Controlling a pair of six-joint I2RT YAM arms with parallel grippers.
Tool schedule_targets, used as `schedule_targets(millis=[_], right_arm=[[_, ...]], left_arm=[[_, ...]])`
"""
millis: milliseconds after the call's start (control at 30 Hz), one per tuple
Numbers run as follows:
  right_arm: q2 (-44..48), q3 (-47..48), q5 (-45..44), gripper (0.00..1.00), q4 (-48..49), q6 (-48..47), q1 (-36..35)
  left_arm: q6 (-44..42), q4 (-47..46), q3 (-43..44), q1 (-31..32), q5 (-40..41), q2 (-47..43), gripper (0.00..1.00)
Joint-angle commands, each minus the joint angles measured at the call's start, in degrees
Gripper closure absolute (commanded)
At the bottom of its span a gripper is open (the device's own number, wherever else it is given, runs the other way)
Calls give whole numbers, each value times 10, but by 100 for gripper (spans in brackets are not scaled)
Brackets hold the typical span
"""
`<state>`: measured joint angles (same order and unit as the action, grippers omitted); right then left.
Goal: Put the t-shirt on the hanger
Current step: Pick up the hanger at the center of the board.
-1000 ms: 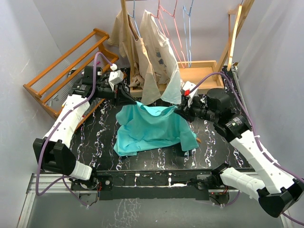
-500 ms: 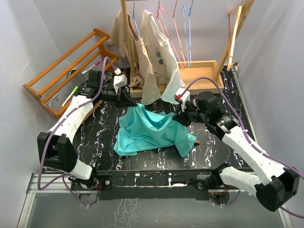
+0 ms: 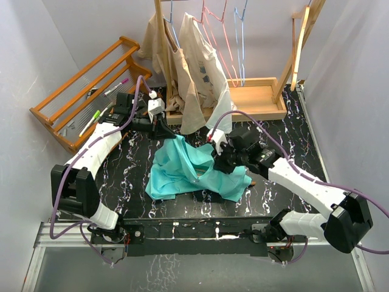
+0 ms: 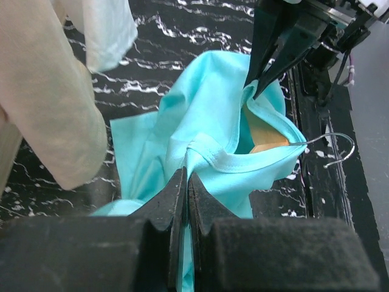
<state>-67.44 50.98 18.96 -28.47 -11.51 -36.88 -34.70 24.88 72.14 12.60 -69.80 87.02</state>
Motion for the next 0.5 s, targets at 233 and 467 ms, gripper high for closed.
schedule_targets(millis=[233,467], right_arm=[[13,-24,-65,63,22,41,-57],[74,11,-83,42,1,57,-74]], left_arm=[[-31,-1,-22,11,16,-1,100],[-7,-19,-5,11,15,14,100]])
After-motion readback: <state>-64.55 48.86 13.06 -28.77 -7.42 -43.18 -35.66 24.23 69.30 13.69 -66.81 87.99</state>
